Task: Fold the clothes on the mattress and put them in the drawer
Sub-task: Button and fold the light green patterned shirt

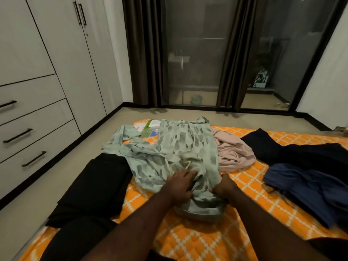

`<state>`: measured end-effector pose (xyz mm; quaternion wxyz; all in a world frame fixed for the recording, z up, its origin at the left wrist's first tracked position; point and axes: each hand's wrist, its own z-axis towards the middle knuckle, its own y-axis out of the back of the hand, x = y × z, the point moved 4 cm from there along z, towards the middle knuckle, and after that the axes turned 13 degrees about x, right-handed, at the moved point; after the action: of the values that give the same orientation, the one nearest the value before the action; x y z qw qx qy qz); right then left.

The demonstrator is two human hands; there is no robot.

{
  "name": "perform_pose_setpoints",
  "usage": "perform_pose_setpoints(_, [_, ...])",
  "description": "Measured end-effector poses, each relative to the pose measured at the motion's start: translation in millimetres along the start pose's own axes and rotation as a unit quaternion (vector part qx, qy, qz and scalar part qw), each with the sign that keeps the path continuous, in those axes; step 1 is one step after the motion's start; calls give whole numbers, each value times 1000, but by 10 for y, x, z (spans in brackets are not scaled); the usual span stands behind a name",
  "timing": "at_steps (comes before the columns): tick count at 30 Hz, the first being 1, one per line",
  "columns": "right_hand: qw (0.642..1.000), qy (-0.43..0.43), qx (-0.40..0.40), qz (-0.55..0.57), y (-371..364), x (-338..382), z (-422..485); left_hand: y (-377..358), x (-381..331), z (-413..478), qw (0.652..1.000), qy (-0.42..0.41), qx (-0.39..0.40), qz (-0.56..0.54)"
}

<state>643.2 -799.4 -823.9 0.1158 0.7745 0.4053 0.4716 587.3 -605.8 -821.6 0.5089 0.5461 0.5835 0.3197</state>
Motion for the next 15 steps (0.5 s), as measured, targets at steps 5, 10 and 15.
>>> perform_pose_setpoints(5, [990,38,61,-122,126,113,-296,-23,-129,-49,999,8,6,44])
perform_pose_setpoints(10, [938,-34,166,-304,75,31,-328,149,-200,-107,987,-19,-11,157])
perform_pose_setpoints(15, [905,-104,195,-364,284,204,-211,395,-84,-18,989,-74,-130,-9])
